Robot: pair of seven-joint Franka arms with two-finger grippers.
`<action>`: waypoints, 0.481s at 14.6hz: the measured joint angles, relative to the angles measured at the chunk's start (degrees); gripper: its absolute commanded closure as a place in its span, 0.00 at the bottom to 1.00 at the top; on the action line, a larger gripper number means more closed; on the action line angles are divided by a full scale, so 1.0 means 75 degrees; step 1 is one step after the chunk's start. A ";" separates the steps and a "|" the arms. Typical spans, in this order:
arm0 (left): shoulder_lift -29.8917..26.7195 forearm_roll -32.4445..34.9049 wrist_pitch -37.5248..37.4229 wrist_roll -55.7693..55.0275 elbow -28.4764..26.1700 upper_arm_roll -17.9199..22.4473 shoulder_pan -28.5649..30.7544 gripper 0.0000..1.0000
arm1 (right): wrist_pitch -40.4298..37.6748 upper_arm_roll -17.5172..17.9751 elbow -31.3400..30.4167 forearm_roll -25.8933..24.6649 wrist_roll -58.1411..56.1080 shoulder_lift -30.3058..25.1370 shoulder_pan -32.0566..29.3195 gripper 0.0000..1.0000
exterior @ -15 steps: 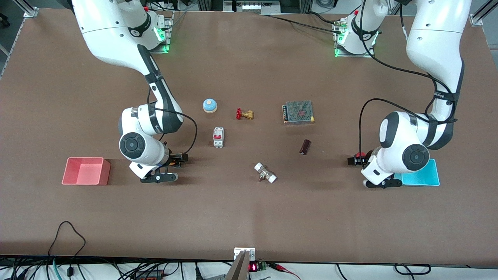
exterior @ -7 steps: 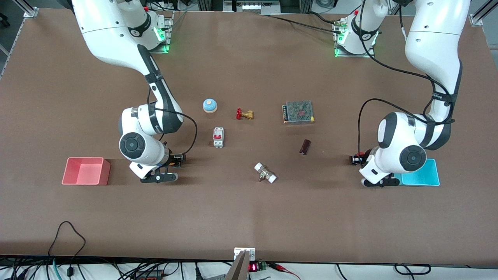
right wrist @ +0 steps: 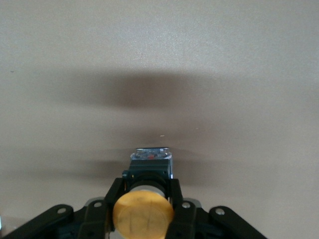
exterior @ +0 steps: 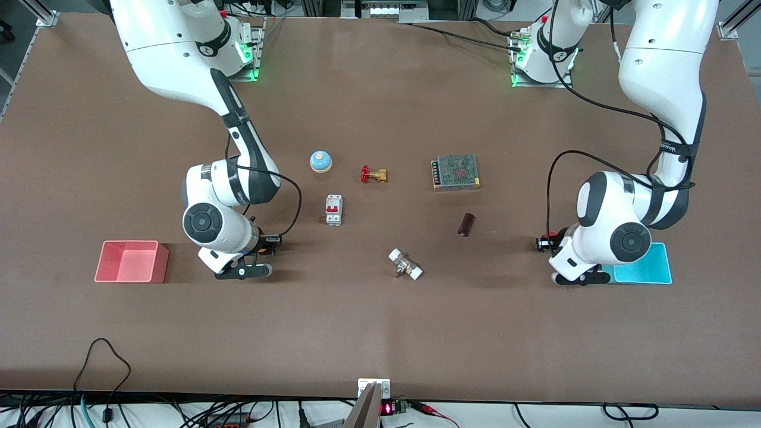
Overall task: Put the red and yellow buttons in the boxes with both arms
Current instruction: 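Close the right gripper on the yellow button while the left gripper grasps the red button, then carry the yellow button over the pink box while the left gripper carries the red button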
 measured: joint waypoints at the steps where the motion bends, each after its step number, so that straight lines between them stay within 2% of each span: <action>1: -0.0009 0.0000 -0.0002 -0.0011 0.0040 0.0010 0.0013 0.72 | 0.0004 0.0000 0.0012 0.0001 0.0000 0.0000 0.0000 0.68; 5: -0.0081 0.0000 -0.0025 -0.0020 0.0499 0.0130 0.0079 0.75 | -0.0080 -0.0153 0.0367 0.0005 0.0000 -0.0075 -0.0062 0.68; 7: -0.0132 0.0000 -0.0120 -0.0021 0.0711 0.0227 0.0123 0.75 | -0.0518 -0.0511 0.0684 0.0005 -0.0013 -0.0211 -0.0186 0.68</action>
